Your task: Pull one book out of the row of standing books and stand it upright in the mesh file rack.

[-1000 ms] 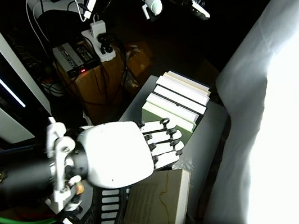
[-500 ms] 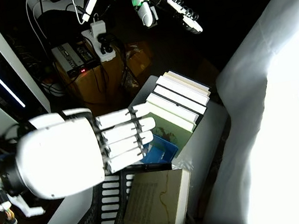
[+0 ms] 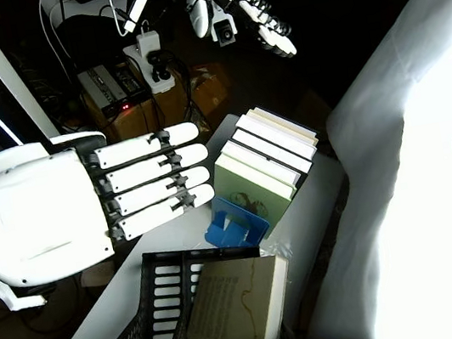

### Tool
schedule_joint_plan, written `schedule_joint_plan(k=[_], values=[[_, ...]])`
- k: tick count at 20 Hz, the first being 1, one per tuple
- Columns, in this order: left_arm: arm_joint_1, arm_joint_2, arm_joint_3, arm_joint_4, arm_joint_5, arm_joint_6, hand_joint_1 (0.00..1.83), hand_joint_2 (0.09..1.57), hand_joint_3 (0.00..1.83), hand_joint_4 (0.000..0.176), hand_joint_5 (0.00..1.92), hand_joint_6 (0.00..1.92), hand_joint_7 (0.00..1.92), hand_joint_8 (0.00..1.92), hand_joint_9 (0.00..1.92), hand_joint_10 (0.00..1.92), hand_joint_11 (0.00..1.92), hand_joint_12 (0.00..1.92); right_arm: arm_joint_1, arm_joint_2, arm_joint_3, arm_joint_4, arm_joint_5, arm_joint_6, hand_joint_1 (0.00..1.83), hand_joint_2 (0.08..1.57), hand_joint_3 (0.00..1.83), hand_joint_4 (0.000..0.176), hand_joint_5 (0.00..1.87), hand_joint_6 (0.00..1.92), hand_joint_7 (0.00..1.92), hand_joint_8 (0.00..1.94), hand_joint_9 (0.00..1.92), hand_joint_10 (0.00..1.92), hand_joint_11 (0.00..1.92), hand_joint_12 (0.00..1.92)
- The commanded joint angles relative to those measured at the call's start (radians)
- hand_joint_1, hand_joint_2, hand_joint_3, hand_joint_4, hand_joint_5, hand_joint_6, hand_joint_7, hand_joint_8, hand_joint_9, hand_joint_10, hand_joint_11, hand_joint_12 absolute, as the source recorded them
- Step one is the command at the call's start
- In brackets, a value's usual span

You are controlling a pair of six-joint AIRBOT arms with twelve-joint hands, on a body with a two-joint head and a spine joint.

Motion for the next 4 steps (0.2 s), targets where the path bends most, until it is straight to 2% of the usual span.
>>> schedule_joint_plan(k=[1, 2, 3, 4], values=[[-0.007, 0.013, 0.000, -0.011, -0.129, -0.004, 0.18, 1.32, 0.00, 0.130, 0.00, 0.00, 0.00, 0.00, 0.00, 0.00, 0.00, 0.00, 0.003, 0.019, -0.001, 0.060, 0.136, -0.006, 0.48, 1.23, 0.00, 0.038, 0.00, 0.00, 0.00, 0.00, 0.18, 0.05, 0.00, 0.64], [-0.007, 0.015, -0.002, -0.006, -0.132, -0.004, 0.15, 1.31, 0.00, 0.136, 0.00, 0.00, 0.00, 0.00, 0.00, 0.00, 0.00, 0.00, -0.009, 0.023, -0.010, 0.075, 0.154, -0.020, 0.50, 1.22, 0.00, 0.048, 0.00, 0.00, 0.00, 0.00, 0.19, 0.05, 0.00, 0.59], [-0.007, 0.015, -0.003, -0.001, -0.133, -0.004, 0.11, 1.31, 0.00, 0.096, 0.00, 0.00, 0.00, 0.00, 0.00, 0.00, 0.00, 0.00, -0.023, 0.028, -0.017, 0.087, 0.170, -0.026, 0.50, 1.22, 0.00, 0.050, 0.00, 0.00, 0.00, 0.00, 0.17, 0.04, 0.00, 0.59], [-0.007, 0.015, -0.003, 0.005, -0.133, -0.004, 0.08, 1.31, 0.00, 0.076, 0.00, 0.00, 0.00, 0.00, 0.00, 0.00, 0.00, 0.00, -0.039, 0.037, -0.026, 0.103, 0.188, -0.036, 0.52, 1.21, 0.00, 0.053, 0.00, 0.00, 0.00, 0.00, 0.17, 0.04, 0.00, 0.59]])
